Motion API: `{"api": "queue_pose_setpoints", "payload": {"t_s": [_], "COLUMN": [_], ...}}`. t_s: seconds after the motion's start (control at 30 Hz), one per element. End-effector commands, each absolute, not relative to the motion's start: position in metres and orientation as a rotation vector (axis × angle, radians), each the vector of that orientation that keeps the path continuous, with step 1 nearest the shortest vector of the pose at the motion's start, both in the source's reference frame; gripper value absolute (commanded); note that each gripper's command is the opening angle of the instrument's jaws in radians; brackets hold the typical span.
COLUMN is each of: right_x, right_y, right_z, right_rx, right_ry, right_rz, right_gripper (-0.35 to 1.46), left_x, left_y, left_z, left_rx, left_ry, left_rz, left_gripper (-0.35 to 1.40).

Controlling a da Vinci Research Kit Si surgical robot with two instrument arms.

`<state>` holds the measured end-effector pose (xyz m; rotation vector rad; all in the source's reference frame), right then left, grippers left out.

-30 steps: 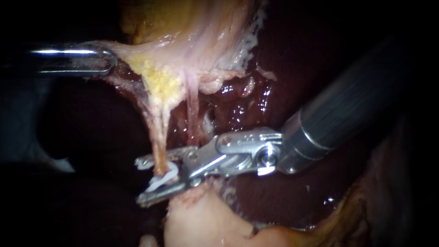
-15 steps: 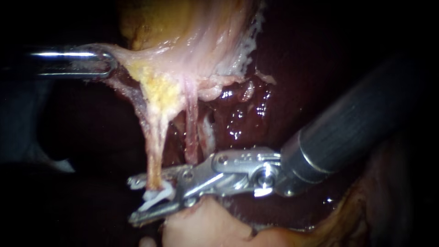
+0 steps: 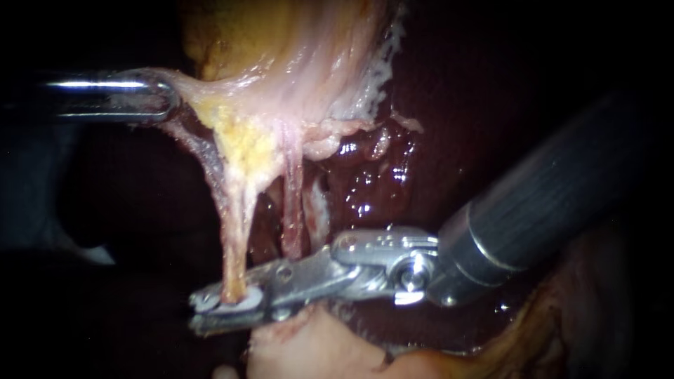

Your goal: Clipping second clip left tube

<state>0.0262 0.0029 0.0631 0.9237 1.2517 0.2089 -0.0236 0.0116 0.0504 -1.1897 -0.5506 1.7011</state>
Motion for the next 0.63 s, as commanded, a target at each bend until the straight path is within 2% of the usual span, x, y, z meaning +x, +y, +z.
{"api": "queue_pose_setpoints", "payload": {"t_s": [0.03, 0.17, 0.63], "right_x": [0.0262, 0.0261, 0.0259], "right_y": [0.0029, 0.0030, 0.0034], "right_z": [0.0631, 0.0632, 0.0638], "right_rx": [0.928, 0.962, 0.968], "right_ry": [1.249, 1.232, 1.227], "right_rz": [0.213, 0.257, 0.258], "right_gripper": [-0.30, -0.35, -0.35], "left_x": [-0.0236, -0.0236, -0.0236], "left_y": [0.0117, 0.0117, 0.0117], "left_z": [0.0503, 0.0503, 0.0503], "left_rx": [-1.190, -1.190, -1.190], "left_ry": [-0.551, -0.551, -0.551], "left_rz": [1.701, 1.701, 1.701], "left_gripper": [-0.35, -0.35, -0.35]}}
